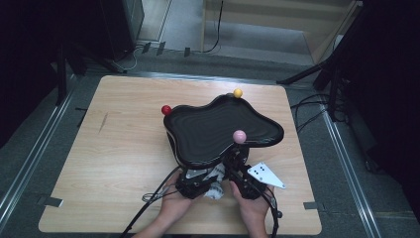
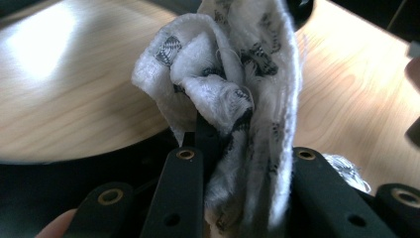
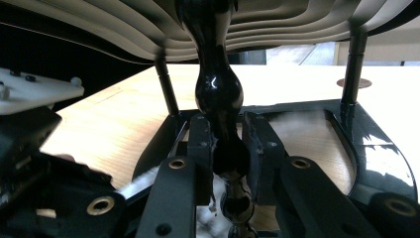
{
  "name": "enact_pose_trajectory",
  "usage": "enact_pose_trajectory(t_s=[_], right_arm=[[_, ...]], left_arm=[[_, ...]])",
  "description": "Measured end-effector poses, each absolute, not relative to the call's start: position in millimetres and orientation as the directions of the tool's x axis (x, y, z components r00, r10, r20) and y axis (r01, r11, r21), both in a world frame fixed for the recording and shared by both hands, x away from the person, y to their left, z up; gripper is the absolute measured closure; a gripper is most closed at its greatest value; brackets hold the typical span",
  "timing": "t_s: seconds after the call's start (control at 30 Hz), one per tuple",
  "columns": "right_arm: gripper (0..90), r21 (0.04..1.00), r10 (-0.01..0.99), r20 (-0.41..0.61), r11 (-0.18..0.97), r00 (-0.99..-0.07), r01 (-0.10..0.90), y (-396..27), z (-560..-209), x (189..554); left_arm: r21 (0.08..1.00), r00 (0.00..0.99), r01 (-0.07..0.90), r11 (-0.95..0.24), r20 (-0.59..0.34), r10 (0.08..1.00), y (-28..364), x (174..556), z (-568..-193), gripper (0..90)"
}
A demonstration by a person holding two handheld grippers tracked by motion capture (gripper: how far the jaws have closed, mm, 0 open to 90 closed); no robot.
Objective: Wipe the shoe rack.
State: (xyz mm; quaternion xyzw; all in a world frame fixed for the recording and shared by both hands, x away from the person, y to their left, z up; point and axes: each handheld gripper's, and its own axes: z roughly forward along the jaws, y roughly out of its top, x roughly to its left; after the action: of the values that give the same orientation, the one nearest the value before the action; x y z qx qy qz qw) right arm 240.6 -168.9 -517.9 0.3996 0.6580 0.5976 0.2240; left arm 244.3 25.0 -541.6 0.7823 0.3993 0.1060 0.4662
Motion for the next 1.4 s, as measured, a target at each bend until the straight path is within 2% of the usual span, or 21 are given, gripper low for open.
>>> enact_pose_trajectory(t_s=[0.07, 0.17, 0.33, 0.4, 0.5, 0.63, 0.83, 0.87, 0.9, 0.93, 1.1, 1.23, 1.4], right_arm=[[75.6, 0.966, 0.794, 0.182, -0.033, -0.579, 0.258, -168.8, -517.9, 240.5], [75.7, 0.965, 0.796, 0.181, -0.031, -0.578, 0.259, -168.8, -517.7, 240.2], [75.7, 0.965, 0.795, 0.179, -0.029, -0.580, 0.259, -168.9, -517.5, 240.4], [75.7, 0.965, 0.795, 0.179, -0.028, -0.580, 0.259, -169.0, -517.5, 240.4], [75.7, 0.966, 0.794, 0.177, -0.026, -0.581, 0.258, -169.0, -517.5, 240.3], [75.9, 0.965, 0.793, 0.179, -0.025, -0.582, 0.263, -169.3, -517.8, 240.0], [76.1, 0.965, 0.790, 0.178, -0.024, -0.586, 0.262, -169.7, -518.3, 239.9], [76.0, 0.964, 0.786, 0.182, -0.024, -0.590, 0.264, -169.5, -518.3, 239.9], [76.1, 0.966, 0.786, 0.172, -0.015, -0.594, 0.259, -168.8, -518.4, 240.0], [76.1, 0.966, 0.787, 0.169, -0.013, -0.593, 0.257, -168.5, -518.3, 239.9], [76.1, 0.968, 0.789, 0.160, -0.007, -0.593, 0.252, -167.9, -518.2, 240.2], [76.2, 0.966, 0.794, 0.165, -0.011, -0.585, 0.257, -170.6, -518.1, 241.3], [76.1, 0.964, 0.796, 0.173, -0.017, -0.580, 0.265, -172.5, -517.6, 242.9]], left_arm=[[0.796, 0.633, 0.574, -0.189, -0.286, 0.720, 21.5, 247.8, -543.1, 77.1], [0.780, 0.626, 0.606, -0.155, -0.347, 0.699, 25.0, 252.3, -544.4, 77.2], [0.785, 0.603, 0.604, -0.140, -0.335, 0.724, 44.5, 259.3, -543.9, 76.7], [0.789, 0.555, 0.595, -0.152, -0.266, 0.789, 61.2, 266.9, -545.7, 76.8], [0.798, 0.523, 0.590, -0.119, -0.266, 0.810, 78.9, 276.5, -548.5, 76.7], [0.817, 0.491, 0.557, -0.150, -0.179, 0.852, 97.1, 291.2, -548.1, 76.8], [0.819, 0.448, 0.557, -0.137, -0.158, 0.880, 118.9, 320.7, -548.2, 76.8], [0.809, 0.469, 0.553, -0.197, -0.107, 0.877, 122.8, 323.4, -546.6, 76.7], [0.841, 0.412, 0.536, -0.075, -0.182, 0.893, 115.1, 325.7, -549.1, 76.7], [0.846, 0.409, 0.528, -0.073, -0.178, 0.895, 115.3, 327.6, -549.3, 76.7], [0.853, 0.433, 0.507, -0.119, -0.133, 0.892, 117.8, 322.3, -549.0, 76.5], [0.837, 0.506, 0.480, -0.264, -0.018, 0.862, 126.7, 309.5, -546.9, 76.6], [0.846, 0.572, 0.416, -0.333, 0.041, 0.820, 130.4, 288.4, -546.8, 76.3]])
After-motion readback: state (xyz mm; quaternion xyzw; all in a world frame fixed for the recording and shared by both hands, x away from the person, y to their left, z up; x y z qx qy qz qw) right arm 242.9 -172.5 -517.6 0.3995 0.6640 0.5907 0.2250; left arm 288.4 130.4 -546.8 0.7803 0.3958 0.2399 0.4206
